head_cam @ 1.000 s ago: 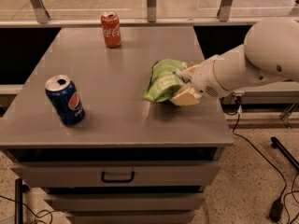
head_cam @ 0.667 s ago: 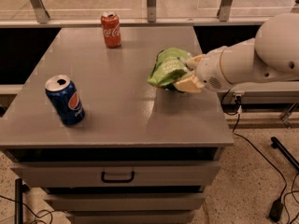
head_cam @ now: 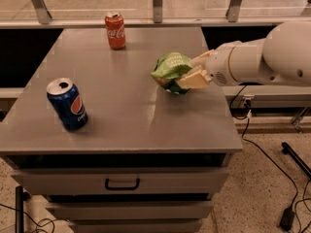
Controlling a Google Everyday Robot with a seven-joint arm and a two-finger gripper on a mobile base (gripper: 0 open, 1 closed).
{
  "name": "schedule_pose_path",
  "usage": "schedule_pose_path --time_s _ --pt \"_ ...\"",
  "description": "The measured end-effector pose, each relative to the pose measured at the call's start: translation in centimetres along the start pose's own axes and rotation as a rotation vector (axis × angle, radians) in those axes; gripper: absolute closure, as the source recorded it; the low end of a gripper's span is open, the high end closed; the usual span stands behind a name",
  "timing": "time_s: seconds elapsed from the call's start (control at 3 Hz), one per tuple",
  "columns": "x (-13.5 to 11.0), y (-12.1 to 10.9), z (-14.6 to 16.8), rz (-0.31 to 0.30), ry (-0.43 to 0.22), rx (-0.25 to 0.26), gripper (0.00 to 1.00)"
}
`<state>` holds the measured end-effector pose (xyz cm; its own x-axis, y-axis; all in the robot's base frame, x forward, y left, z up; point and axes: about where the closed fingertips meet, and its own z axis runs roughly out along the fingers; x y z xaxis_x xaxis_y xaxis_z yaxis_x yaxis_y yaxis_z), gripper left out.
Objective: Move green rice chip bag near coke can
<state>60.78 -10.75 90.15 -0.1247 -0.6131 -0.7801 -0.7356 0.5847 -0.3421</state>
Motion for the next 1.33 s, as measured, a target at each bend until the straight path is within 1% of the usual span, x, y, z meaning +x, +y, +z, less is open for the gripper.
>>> schedule_pose_path --time_s 0.33,0.67,1.0,1.33 --pt "-0.5 -2.6 1.6 -0.006 -0.034 0.076 1.0" --pt "-2.0 -5.4 3.0 -0.033 -0.074 0.151 1.0" --pt "-5.1 -9.7 5.5 -0.071 -0.169 0.184 1.0" --pt "-5.2 -9.7 6.3 -0.077 -0.165 0.171 1.0"
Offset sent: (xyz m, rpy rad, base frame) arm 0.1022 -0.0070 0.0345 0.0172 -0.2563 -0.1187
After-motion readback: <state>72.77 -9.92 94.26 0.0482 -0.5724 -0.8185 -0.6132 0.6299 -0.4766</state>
